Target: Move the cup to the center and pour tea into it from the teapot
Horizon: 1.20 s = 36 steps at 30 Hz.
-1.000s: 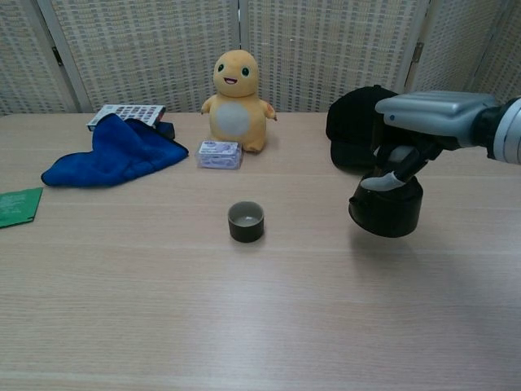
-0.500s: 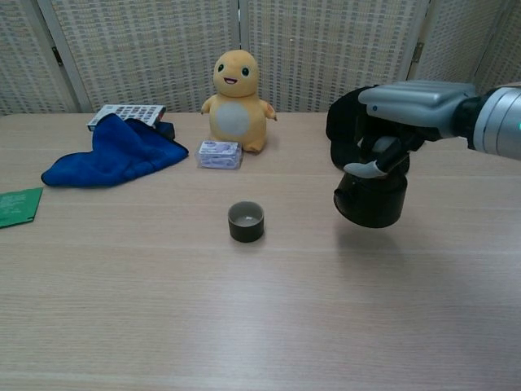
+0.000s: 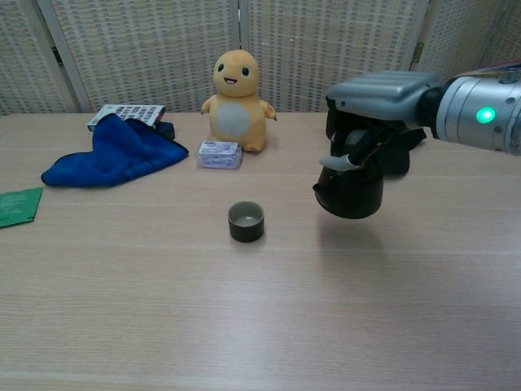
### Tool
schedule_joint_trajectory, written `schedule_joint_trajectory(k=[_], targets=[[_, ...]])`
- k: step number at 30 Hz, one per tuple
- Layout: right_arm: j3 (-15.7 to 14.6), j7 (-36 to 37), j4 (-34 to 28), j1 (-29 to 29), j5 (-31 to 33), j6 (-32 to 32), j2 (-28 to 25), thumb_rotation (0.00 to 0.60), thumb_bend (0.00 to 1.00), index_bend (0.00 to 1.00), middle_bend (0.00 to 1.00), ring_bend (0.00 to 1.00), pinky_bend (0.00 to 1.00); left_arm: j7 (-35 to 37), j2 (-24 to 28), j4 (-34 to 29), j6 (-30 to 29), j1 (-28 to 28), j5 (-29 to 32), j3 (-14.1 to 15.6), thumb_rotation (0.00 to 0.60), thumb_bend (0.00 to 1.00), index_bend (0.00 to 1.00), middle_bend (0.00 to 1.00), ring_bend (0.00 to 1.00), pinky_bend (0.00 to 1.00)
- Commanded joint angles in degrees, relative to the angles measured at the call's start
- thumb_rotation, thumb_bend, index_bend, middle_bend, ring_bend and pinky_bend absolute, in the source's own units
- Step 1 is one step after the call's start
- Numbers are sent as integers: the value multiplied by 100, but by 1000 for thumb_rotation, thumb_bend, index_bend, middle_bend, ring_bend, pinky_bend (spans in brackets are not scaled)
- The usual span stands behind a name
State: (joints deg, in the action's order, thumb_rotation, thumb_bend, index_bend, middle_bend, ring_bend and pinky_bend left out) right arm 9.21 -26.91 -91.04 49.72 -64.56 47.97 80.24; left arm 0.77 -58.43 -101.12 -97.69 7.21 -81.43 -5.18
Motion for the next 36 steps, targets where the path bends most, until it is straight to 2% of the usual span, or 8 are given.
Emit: schedule_joint_trajectory(k=[1, 19, 36], targets=[[42, -134, 73, 107, 116, -46, 90, 417, 379, 1000, 973, 962, 537, 5, -6, 4, -1, 6, -1, 5, 223, 70, 92, 245, 367, 259], [74, -1382, 394, 962, 931, -185, 617, 423, 380, 1000, 973, 962, 537, -115, -1, 11, -34, 8, -259, 99, 237, 70, 92, 245, 367, 258], [-49, -1988, 623, 1482, 1380, -103, 883, 443, 382, 1000, 973, 962, 537, -418, 123, -140, 385, -278, -849, 344, 244, 70, 92, 245, 367, 254]])
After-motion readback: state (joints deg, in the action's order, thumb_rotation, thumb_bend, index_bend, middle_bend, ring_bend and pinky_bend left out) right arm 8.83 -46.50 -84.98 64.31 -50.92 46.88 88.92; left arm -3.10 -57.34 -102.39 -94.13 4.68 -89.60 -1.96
